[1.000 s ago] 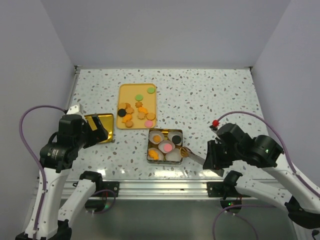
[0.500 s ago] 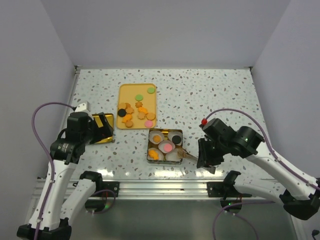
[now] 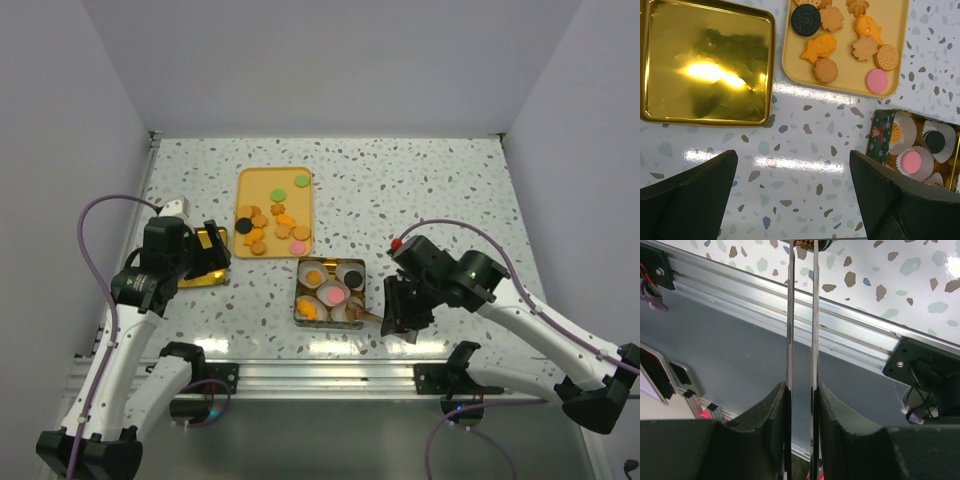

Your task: Pack the cookies

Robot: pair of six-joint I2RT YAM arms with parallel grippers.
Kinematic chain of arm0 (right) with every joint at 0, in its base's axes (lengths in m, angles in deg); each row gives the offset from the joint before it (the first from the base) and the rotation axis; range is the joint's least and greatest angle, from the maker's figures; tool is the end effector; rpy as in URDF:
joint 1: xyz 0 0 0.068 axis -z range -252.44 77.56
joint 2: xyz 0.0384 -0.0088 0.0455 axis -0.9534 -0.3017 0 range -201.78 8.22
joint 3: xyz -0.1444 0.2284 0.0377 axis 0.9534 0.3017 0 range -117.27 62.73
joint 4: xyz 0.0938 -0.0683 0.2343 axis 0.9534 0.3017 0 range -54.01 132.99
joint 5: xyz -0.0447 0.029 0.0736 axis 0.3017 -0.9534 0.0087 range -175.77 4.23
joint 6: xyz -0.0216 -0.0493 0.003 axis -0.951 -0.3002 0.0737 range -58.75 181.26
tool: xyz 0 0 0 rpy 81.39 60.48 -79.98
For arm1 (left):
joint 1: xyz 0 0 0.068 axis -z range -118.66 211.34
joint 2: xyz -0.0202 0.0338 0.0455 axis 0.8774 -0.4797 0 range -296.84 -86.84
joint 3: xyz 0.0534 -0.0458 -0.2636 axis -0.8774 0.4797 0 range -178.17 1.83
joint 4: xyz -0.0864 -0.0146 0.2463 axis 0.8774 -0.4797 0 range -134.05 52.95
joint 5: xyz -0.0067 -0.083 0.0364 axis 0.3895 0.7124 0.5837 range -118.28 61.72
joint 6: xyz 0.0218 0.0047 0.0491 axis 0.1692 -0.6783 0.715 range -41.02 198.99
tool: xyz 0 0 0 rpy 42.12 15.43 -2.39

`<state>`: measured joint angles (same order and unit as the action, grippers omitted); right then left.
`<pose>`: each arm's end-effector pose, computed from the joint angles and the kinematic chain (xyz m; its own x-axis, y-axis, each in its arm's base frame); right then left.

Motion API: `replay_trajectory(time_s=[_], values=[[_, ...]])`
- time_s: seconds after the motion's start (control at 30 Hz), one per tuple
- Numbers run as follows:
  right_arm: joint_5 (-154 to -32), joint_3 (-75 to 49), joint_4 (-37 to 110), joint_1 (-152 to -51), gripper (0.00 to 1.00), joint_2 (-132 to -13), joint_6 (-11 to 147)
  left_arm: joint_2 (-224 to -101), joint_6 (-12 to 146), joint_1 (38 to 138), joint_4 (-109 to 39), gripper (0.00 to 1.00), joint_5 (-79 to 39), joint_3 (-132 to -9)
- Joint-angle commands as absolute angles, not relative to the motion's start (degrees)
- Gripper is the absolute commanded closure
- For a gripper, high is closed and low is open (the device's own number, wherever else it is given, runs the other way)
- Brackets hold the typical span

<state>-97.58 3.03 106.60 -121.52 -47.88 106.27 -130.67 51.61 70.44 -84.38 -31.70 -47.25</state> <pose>0.0965 0.1227 0.3077 -0.9864 -0.0810 -0.1429 -0.1334 0.9025 0.4095 0.1477 -0.0215 0.3051 -0.6403 -0.3621 -0.6774 -0.2027 0.9303 -0.3057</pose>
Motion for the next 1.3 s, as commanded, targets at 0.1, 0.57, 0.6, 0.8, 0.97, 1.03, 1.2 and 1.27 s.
replay_trajectory(time_s=[0.1,0.57,0.6,0.8,0.97,1.03,1.2,1.27], values=[[-98.9,1.1,103.2,-121.7,0.6,-50.0,105.6,-130.3,53.1,70.1,-81.1,0.0,-32.4,-47.3],[-85.0,-16.6,120.3,-121.7,0.51,-56.3,99.4,-129.4,53.2,70.2,-80.4,0.0,-31.8,-46.8],[-83.6,-19.8,122.5,-121.6,0.5,-57.3,99.1,-129.3,53.3,70.1,-80.5,0.0,-31.8,-46.8],[-74.8,-27.6,123.8,-119.0,0.47,-62.3,97.6,-128.9,53.7,70.1,-80.1,0.0,-30.7,-46.5],[-74.3,-28.7,117.5,-108.8,0.48,-68.8,92.9,-127.8,53.8,70.1,-79.6,0.0,-29.8,-46.2],[-74.3,-29.4,114.3,-104.6,0.48,-70.9,91.8,-127.6,54.4,70.1,-79.5,0.0,-29.1,-46.3],[-69.9,-29.6,108.8,-100.8,0.49,-78.4,89.6,-126.9,54.6,70.1,-79.4,0.0,-28.7,-46.2],[-69.4,-28.1,106.1,-99.1,0.49,-81.1,89.2,-126.3,54.6,70.1,-79.3,0.0,-28.6,-46.2]])
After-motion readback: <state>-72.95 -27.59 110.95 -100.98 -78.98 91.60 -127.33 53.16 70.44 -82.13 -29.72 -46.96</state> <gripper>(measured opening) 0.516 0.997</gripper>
